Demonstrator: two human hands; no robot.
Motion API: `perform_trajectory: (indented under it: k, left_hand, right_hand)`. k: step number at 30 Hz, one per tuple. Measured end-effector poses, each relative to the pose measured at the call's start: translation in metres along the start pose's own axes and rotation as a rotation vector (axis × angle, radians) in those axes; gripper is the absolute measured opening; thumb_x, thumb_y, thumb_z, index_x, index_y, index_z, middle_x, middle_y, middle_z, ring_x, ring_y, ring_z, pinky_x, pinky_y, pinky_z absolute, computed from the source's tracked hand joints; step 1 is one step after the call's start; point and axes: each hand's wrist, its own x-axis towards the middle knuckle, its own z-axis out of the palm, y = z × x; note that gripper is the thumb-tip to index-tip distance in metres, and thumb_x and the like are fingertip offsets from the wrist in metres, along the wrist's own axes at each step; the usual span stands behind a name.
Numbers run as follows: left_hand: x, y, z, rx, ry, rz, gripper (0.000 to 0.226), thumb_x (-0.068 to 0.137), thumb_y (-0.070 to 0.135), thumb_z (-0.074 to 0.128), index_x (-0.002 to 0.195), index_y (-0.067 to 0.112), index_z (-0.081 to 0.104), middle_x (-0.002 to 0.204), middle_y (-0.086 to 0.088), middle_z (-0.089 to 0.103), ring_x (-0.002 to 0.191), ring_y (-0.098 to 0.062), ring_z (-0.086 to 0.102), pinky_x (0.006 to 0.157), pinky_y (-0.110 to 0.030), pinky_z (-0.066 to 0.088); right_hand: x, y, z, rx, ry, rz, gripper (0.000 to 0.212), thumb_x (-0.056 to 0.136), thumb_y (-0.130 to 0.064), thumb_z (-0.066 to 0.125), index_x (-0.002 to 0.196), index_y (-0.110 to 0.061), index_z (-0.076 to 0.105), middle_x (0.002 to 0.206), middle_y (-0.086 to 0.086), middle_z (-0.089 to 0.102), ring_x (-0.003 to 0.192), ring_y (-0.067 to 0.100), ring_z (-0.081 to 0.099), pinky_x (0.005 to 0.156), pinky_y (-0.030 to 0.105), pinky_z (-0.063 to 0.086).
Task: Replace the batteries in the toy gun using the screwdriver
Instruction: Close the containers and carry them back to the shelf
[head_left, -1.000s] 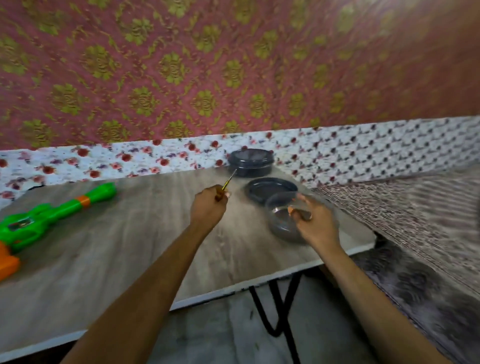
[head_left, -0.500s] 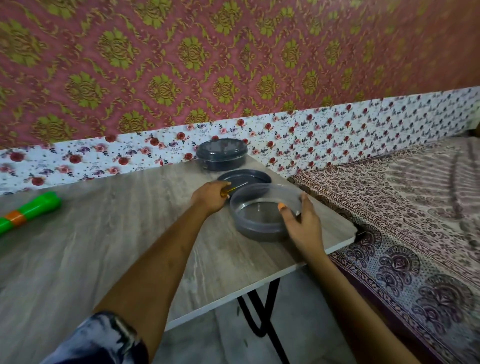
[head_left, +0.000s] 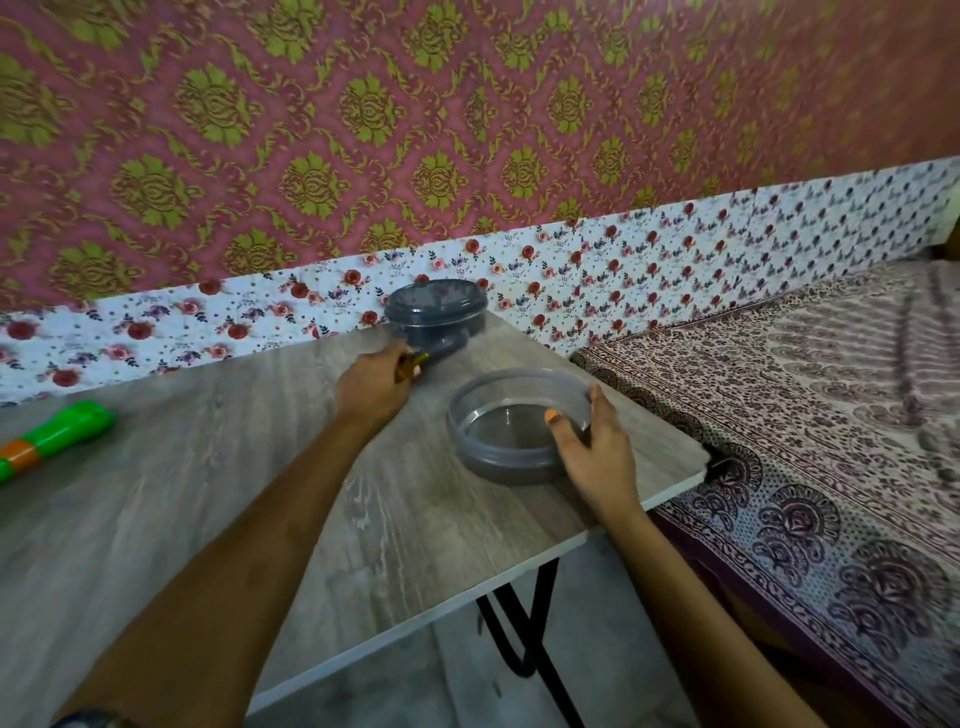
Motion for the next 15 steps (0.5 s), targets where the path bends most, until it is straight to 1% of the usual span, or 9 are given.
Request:
perform_trajectory:
  k: [2,4,6,7,8,10,11,13,15]
  left_hand:
    - [-0.002,0.008,-0.02,-0.105,0.123,-0.005,0.023,0.095,0.027,0.051,0.107,0.007,0.055,0.089,-0.014,0.062,0.078,-0.025,0.057,0.067,-0.031,0.043]
    - [-0.005,0.022,-0.042,-0.284,0.256,-0.057,0.025,0.097,0.026,0.048,0.101,0.002,0.053,0.079,-0.009,0.057,0.073,-0.022,0.051,0.065,-0.03,0.039]
    - [-0.007,0.036,-0.061,-0.532,0.346,-0.159,0.022,0.098,0.027,0.046,0.09,0.007,0.05,0.068,-0.001,0.048,0.066,-0.019,0.045,0.063,-0.028,0.036]
    - [-0.008,0.043,-0.068,-0.689,0.362,-0.227,0.021,0.098,0.027,0.046,0.084,0.012,0.049,0.064,0.0,0.044,0.06,-0.017,0.043,0.06,-0.027,0.037]
    - [-0.01,0.047,-0.074,-0.848,0.354,-0.313,0.022,0.098,0.026,0.046,0.079,0.016,0.048,0.062,0.001,0.042,0.055,-0.014,0.04,0.053,-0.025,0.037]
    - [-0.015,0.052,-0.077,-1.095,0.253,-0.524,0.022,0.099,0.024,0.046,0.077,0.021,0.049,0.061,0.001,0.041,0.047,-0.009,0.035,0.038,-0.017,0.032]
    - [-0.019,0.05,-0.077,-1.173,0.185,-0.619,0.021,0.099,0.023,0.046,0.078,0.02,0.051,0.061,0.002,0.041,0.044,-0.008,0.034,0.034,-0.015,0.03]
    - [-0.028,0.044,-0.069,-1.266,0.052,-0.753,0.023,0.099,0.021,0.046,0.078,0.018,0.053,0.058,0.002,0.04,0.035,-0.004,0.032,0.031,-0.013,0.027]
    - [-0.037,0.033,-0.06,-1.316,-0.04,-0.854,0.027,0.099,0.02,0.046,0.073,0.016,0.05,0.049,0.003,0.039,0.028,-0.002,0.03,0.03,-0.01,0.026]
  right_hand:
    - [-0.001,-0.002,-0.001,0.003,-0.018,0.012,0.073,0.089,-0.041,0.051,0.147,-0.012,0.017,0.154,0.007,0.023,0.141,0.024,0.024,0.113,0.039,0.022]
    - [-0.002,-0.004,-0.003,0.008,-0.033,0.031,0.074,0.089,-0.041,0.051,0.147,-0.011,0.017,0.154,0.007,0.023,0.141,0.024,0.023,0.113,0.039,0.022]
    - [-0.002,-0.007,-0.004,0.019,-0.046,0.049,0.074,0.089,-0.041,0.052,0.147,-0.01,0.017,0.154,0.007,0.022,0.141,0.024,0.023,0.113,0.037,0.022]
    - [-0.003,-0.009,-0.003,0.025,-0.055,0.055,0.074,0.089,-0.041,0.052,0.147,-0.01,0.016,0.154,0.007,0.021,0.141,0.024,0.022,0.114,0.038,0.021]
    - [-0.004,-0.012,-0.002,0.034,-0.067,0.057,0.074,0.089,-0.041,0.051,0.147,-0.01,0.016,0.155,0.007,0.02,0.142,0.024,0.022,0.114,0.038,0.02]
    - [-0.008,-0.017,0.002,0.06,-0.095,0.066,0.073,0.09,-0.043,0.049,0.148,-0.012,0.014,0.155,0.006,0.018,0.142,0.025,0.019,0.115,0.039,0.018]
    - [-0.011,-0.02,0.005,0.08,-0.105,0.076,0.072,0.091,-0.044,0.047,0.148,-0.014,0.014,0.156,0.006,0.017,0.142,0.025,0.019,0.115,0.04,0.018]
    - [-0.015,-0.025,0.008,0.145,-0.112,0.097,0.069,0.092,-0.044,0.046,0.147,-0.016,0.016,0.155,0.005,0.019,0.142,0.024,0.019,0.115,0.039,0.017]
    - [-0.02,-0.028,0.01,0.243,-0.108,0.106,0.065,0.092,-0.043,0.045,0.146,-0.016,0.02,0.154,0.004,0.023,0.141,0.022,0.023,0.115,0.039,0.02]
